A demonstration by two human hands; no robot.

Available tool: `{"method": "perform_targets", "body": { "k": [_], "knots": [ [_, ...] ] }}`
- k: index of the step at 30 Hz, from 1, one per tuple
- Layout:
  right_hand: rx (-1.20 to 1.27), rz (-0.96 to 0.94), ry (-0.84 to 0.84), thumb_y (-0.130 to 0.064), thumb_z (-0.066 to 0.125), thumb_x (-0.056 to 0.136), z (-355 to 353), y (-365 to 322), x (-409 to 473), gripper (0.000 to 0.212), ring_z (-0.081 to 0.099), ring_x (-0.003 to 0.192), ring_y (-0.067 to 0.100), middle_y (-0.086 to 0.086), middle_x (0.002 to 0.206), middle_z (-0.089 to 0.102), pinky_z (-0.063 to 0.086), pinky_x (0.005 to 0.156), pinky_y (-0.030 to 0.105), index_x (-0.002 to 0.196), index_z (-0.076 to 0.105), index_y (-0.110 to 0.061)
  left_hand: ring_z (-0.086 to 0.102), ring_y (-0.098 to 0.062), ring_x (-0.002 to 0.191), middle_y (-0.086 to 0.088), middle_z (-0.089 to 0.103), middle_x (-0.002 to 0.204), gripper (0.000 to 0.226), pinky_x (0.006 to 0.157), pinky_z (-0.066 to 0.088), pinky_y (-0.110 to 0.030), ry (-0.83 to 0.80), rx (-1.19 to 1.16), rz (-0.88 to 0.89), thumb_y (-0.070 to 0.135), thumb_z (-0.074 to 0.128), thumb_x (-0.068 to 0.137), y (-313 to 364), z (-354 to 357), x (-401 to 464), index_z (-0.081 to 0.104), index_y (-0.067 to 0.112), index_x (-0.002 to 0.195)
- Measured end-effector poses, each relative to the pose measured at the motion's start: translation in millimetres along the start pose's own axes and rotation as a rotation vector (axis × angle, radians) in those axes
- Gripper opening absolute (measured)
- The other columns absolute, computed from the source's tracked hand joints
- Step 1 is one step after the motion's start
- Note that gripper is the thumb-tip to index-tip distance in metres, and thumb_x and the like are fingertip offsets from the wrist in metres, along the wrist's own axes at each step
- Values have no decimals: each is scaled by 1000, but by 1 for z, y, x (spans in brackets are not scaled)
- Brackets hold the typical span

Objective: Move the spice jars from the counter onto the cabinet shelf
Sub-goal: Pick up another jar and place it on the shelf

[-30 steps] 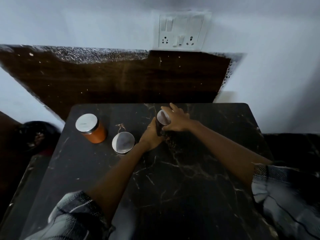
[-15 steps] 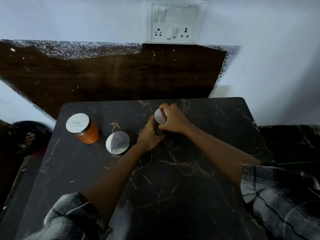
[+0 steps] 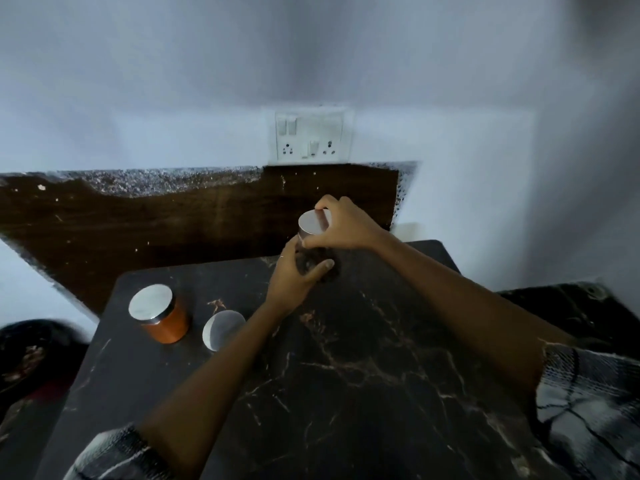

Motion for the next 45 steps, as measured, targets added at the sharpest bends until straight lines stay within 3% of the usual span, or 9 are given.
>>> {"method": "perform_targets", "body": {
  "k": [4, 9, 14, 18, 24, 30, 36, 41, 45],
  "knots": [
    [-59, -34, 95, -53, 74, 67, -52, -35, -16, 59, 55, 87, 20, 4, 103, 50, 46, 69, 29, 108, 50, -17, 51, -2, 110, 11, 53, 126, 64, 88, 42, -18, 81, 14, 124, 41, 73, 77, 51, -14, 2, 41, 28, 132],
    [-78, -53, 158, -53, 71, 70, -97, -70, -35, 53, 54, 87, 21, 7, 103, 54, 41, 66, 28, 102, 50, -16, 52, 12, 97, 32, 51, 105, 63, 78, 41, -7, 144, 3, 236, 40, 76, 74, 107, -35, -9, 44, 32, 128],
    [124, -100, 58, -41, 73, 74, -130, -100, -55, 53, 50, 108, 17, 2, 121, 52, 44, 83, 31, 119, 57, -17, 65, 1, 98, 22, 69, 101, 46, 75, 52, -12, -10, -74, 250, 33, 77, 73, 139, -54, -15, 58, 32, 115],
    [217, -83, -36, -32, 77, 73, -144, -114, -70, 41, 56, 94, 15, -6, 94, 56, 47, 73, 29, 111, 65, -20, 65, 9, 90, 29, 70, 92, 32, 67, 48, -5, -109, -146, 220, 19, 72, 80, 150, -60, -22, 60, 37, 103],
    [92, -48, 223, -37, 79, 62, -150, -116, -74, 35, 51, 60, 10, -3, 67, 58, 39, 50, 20, 78, 66, -8, 68, -1, 94, 12, 72, 101, 40, 71, 52, -12, -104, -265, 190, 34, 74, 71, 157, -54, -36, 62, 29, 108],
    [0, -45, 193, -51, 76, 65, -150, -125, -81, 55, 57, 73, 18, 7, 81, 64, 41, 61, 27, 89, 69, -1, 68, -10, 97, 7, 72, 104, 51, 75, 55, -23, -125, -315, 130, 46, 73, 63, 163, -50, -44, 64, 28, 110],
    [199, -39, 18, -44, 78, 69, -153, -127, -94, 40, 51, 67, 9, -9, 75, 56, 42, 60, 23, 101, 69, -22, 65, -21, 108, -10, 66, 118, 61, 87, 54, -46, -250, -520, -7, 43, 67, 67, 161, -51, -48, 57, 20, 123],
    [201, -49, 287, -49, 81, 62, -152, -125, -92, 63, 64, 95, 23, 11, 98, 69, 51, 74, 34, 96, 67, 2, 63, -23, 110, -7, 66, 120, 72, 91, 53, -44, -163, -515, 1, 48, 72, 63, 164, -51, -53, 56, 18, 127],
    [200, -36, 195, -57, 76, 65, -151, -129, -95, 62, 61, 90, 23, 10, 102, 66, 41, 64, 28, 99, 67, -5, 66, -20, 104, -9, 66, 117, 57, 80, 56, -35, -201, -606, -5, 45, 68, 70, 167, -48, -55, 60, 19, 120]
  ]
}}
Point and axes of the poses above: each hand's wrist, its own x-axis towards the middle knuckle, its own z-axis out of the palm, y = z × x, the point moved 5 cm from there along x, towards the middle knuckle
